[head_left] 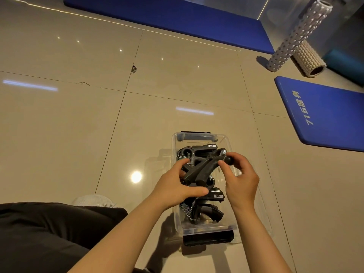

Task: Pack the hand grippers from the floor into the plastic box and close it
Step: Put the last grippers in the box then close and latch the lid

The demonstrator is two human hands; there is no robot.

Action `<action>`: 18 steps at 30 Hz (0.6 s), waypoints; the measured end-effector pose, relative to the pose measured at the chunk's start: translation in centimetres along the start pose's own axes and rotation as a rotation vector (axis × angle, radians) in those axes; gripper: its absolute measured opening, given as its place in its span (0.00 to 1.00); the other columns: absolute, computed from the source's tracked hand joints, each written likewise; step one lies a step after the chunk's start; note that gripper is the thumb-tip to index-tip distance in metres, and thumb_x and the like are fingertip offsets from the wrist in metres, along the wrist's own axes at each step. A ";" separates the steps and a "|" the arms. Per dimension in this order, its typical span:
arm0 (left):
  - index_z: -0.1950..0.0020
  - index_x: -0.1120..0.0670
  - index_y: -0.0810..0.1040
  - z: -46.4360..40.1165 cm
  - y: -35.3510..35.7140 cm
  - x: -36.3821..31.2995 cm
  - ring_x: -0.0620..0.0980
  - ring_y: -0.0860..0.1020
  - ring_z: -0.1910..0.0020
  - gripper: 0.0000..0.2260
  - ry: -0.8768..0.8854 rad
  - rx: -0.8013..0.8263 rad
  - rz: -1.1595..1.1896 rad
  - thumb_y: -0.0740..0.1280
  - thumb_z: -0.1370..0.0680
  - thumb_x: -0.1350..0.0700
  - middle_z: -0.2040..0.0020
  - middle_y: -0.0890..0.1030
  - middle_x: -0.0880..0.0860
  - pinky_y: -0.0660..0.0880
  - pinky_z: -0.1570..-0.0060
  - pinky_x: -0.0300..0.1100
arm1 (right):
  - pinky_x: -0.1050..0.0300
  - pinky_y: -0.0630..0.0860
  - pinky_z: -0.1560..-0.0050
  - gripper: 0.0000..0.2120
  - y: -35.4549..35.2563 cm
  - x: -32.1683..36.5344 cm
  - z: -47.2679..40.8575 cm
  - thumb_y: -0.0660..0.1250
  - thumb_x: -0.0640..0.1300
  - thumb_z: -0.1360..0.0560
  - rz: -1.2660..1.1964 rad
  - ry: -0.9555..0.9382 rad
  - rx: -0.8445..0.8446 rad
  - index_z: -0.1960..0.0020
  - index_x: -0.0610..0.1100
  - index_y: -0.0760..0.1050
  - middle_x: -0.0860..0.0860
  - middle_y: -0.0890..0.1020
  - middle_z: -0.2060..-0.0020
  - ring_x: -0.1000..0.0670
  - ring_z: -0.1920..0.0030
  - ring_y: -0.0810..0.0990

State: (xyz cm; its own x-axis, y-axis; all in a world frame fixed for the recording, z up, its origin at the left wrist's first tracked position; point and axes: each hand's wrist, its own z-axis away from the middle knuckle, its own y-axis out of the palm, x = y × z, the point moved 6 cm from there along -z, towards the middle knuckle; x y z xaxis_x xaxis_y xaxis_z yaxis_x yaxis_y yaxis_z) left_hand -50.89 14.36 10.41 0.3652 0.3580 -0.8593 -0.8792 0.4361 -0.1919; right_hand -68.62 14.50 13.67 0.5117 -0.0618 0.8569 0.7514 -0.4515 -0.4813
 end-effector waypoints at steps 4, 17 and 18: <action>0.24 0.44 0.40 0.1 0.6 3.6 0.56 0.52 0.26 0.54 -0.012 0.057 -0.687 0.75 0.36 0.39 0.24 0.51 0.53 0.59 0.31 0.52 | 0.62 0.73 0.52 0.12 3.5 -1.2 -3.6 0.72 0.34 0.31 0.410 -0.381 0.290 0.49 0.42 0.79 0.49 0.82 0.56 0.48 0.54 0.80; 0.31 0.44 0.26 -0.6 -1.2 9.5 0.47 0.29 0.31 0.50 0.032 0.046 -0.931 0.60 0.33 0.27 0.31 0.26 0.47 0.38 0.29 0.55 | 0.44 0.75 0.41 0.33 13.5 -9.3 -4.5 0.75 0.35 0.39 1.040 -0.869 0.933 0.35 0.41 0.73 0.42 0.76 0.38 0.40 0.39 0.76; 0.30 0.44 0.27 -0.9 -0.6 8.9 0.46 0.29 0.31 0.50 0.077 0.058 -0.924 0.61 0.32 0.28 0.30 0.26 0.47 0.38 0.29 0.54 | 0.43 0.75 0.41 0.34 12.7 -9.9 -5.0 0.76 0.37 0.38 0.996 -0.701 0.882 0.33 0.41 0.70 0.42 0.75 0.37 0.40 0.38 0.74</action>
State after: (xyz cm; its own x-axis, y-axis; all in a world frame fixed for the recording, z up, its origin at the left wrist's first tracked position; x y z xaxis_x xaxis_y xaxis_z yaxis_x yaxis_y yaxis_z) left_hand -47.38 16.53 2.43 0.8900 -0.2065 -0.4065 -0.2321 0.5623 -0.7937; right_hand -66.27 4.91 -0.01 0.8483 0.5293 -0.0156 -0.1421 0.1991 -0.9696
